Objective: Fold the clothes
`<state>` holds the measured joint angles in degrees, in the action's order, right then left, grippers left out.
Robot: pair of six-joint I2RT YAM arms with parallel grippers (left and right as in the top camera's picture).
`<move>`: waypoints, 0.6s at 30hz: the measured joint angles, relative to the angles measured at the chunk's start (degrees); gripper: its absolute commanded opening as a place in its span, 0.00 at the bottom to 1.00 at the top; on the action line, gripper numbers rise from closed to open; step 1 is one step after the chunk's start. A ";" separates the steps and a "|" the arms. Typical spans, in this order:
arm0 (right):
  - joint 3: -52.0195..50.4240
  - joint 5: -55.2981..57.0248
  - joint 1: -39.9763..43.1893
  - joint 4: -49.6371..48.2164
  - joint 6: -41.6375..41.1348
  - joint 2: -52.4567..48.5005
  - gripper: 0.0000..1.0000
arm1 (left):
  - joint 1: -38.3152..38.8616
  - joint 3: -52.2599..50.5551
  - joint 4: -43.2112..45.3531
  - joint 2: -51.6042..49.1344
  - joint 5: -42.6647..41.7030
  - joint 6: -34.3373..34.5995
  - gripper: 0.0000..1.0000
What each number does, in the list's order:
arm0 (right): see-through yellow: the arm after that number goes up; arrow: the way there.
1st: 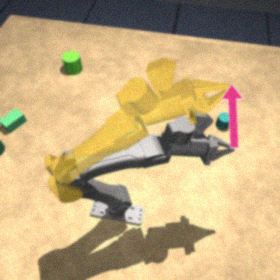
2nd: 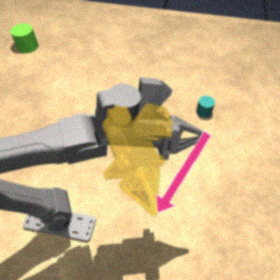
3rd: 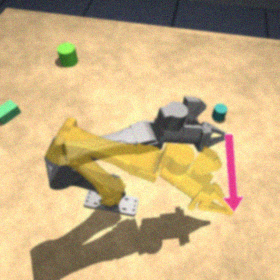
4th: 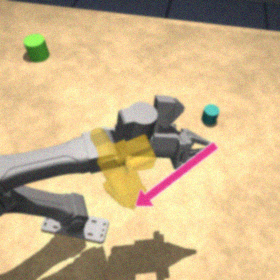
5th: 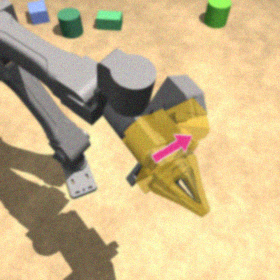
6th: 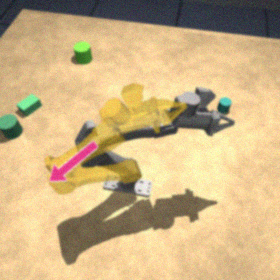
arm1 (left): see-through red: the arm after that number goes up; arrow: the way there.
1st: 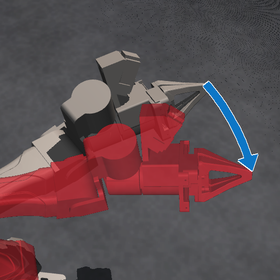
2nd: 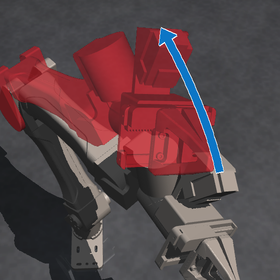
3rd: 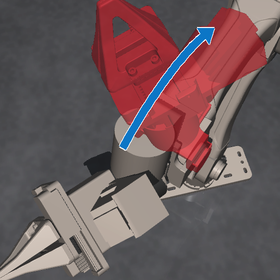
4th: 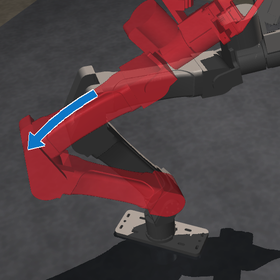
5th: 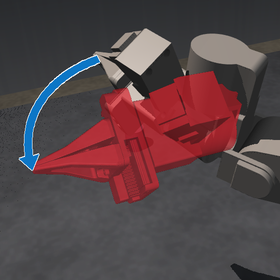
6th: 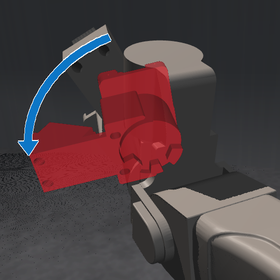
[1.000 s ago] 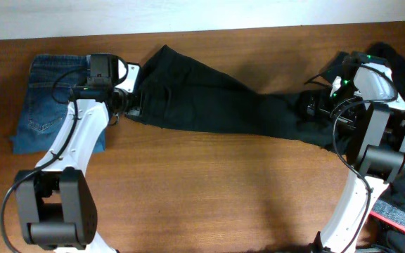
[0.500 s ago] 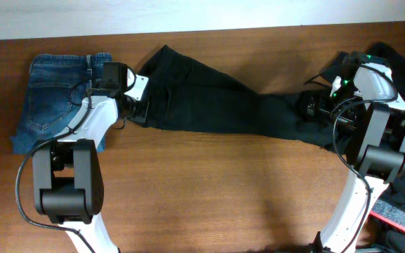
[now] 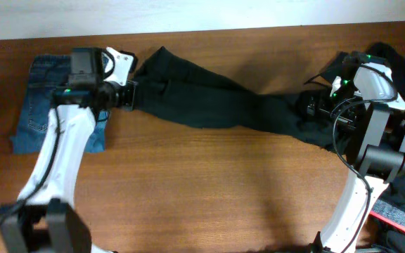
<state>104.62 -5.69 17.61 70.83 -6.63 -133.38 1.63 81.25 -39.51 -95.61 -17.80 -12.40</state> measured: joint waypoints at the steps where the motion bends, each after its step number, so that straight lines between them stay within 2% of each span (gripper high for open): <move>1: 0.00 0.00 0.00 0.00 -0.02 0.00 0.99 | 0.00 0.07 -1.07 0.63 -0.31 0.00 0.00; 7: 0.39 -0.13 0.00 0.33 0.04 0.07 0.99 | -0.37 0.09 -5.97 0.50 -0.42 0.00 0.00; 18: 6.05 2.86 0.24 6.38 0.13 0.04 0.99 | -0.44 0.09 -4.96 0.48 -0.20 -0.02 0.00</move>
<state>110.67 -2.83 17.85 77.21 -6.50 -133.34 1.19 81.34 -44.47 -95.13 -18.00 -12.43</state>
